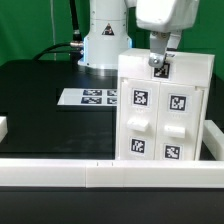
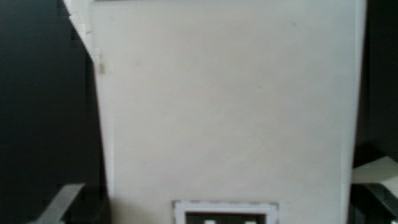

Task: Assemble cabinet

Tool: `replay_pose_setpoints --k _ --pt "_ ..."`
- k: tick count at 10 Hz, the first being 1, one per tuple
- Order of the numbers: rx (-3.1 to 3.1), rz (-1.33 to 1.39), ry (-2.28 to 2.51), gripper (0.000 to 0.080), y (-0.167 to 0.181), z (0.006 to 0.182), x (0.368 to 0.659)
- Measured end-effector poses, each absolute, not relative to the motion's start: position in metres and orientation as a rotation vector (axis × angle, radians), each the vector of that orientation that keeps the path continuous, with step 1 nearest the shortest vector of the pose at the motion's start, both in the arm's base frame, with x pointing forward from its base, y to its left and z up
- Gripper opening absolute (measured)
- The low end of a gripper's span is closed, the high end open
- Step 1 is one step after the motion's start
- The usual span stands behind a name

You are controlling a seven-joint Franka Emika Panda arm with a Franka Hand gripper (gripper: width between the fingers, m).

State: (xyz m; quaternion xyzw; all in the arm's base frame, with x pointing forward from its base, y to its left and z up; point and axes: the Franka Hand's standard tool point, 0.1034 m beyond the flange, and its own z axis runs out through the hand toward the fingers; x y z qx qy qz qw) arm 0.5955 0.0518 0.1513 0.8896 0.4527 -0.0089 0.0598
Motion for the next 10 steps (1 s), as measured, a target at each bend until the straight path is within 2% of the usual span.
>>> replay_pose_setpoints --k 4,5,6,7,8,10 --pt "2.882 -0.037 1.003 0.0560 0.064 0.151 0.588" --pt "2.930 -0.033 0.887 0.0616 0.066 0.151 0.587" --pt "2.930 -0.034 0.887 0.0616 0.066 0.150 0.587" --pt "2.928 -0.035 0.892 0.0757 0.066 0.150 0.587" --pt "2.928 -0.035 0.892 0.0791 0.066 0.150 0.587" --pt "2.928 -0.036 0.892 0.0797 0.066 0.149 0.587"
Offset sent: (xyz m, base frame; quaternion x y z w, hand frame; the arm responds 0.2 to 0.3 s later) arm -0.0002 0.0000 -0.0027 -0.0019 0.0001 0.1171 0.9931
